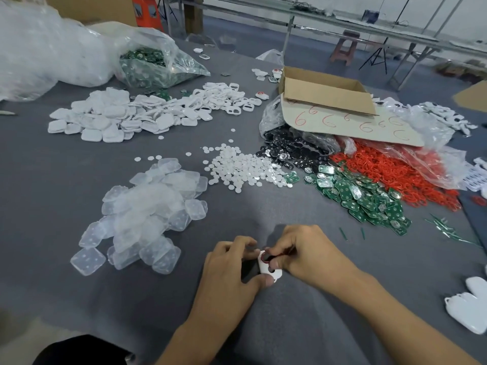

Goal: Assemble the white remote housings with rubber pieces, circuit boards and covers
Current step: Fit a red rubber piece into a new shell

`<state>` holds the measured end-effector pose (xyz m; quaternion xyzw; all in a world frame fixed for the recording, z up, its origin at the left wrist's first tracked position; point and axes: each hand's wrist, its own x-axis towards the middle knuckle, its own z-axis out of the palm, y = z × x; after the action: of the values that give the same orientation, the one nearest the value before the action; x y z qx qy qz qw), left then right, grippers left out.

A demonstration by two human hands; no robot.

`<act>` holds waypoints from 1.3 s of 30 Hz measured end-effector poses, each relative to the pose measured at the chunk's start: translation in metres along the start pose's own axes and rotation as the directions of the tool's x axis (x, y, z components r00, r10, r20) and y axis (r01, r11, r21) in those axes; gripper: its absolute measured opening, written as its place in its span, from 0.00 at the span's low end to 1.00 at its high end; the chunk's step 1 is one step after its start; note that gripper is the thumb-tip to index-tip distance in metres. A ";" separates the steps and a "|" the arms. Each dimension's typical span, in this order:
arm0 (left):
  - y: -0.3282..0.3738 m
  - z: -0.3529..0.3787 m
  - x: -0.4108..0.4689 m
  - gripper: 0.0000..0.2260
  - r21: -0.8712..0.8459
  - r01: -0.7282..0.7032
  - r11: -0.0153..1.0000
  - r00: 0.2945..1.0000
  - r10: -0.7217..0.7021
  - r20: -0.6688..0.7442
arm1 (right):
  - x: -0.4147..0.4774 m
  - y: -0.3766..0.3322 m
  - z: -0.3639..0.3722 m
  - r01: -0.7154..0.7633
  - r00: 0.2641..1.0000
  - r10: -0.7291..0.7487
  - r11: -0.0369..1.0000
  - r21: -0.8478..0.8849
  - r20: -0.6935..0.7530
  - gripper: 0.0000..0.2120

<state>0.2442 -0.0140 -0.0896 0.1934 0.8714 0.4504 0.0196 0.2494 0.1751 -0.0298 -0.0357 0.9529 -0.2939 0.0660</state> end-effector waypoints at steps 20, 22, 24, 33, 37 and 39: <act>0.003 -0.001 0.004 0.08 0.085 -0.230 0.970 0.970 0.220 0.106 | 0.063 -0.002 -0.026 -0.224 0.846 0.208 0.974 -0.025 0.492 0.10; 0.001 -0.001 0.002 0.07 0.116 -0.254 0.960 0.965 0.243 0.103 | 0.053 -0.002 -0.025 -0.227 0.873 0.203 0.974 0.001 0.443 0.09; -0.002 -0.002 0.001 0.08 0.124 -0.259 0.958 0.963 0.247 0.104 | 0.032 0.002 -0.020 -0.155 0.948 0.136 0.987 0.044 0.287 0.09; -0.007 -0.001 0.003 0.22 0.023 -0.130 0.991 0.988 0.127 0.087 | -0.014 -0.004 0.016 -0.156 0.968 0.188 0.970 0.186 -0.168 0.10; -0.008 0.000 0.003 0.23 0.030 -0.137 0.990 0.988 0.134 0.079 | -0.013 0.001 0.010 -0.247 0.950 0.297 0.906 0.343 -0.101 0.08; -0.009 -0.001 0.003 0.21 0.028 -0.149 0.988 0.986 0.147 0.073 | -0.012 0.002 0.013 -0.271 0.944 0.320 0.893 0.360 -0.083 0.06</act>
<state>0.2384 -0.0182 -0.0960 0.2737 0.8608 0.4289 0.0139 0.2633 0.1707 -0.0398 0.1424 0.8835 -0.4437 0.0480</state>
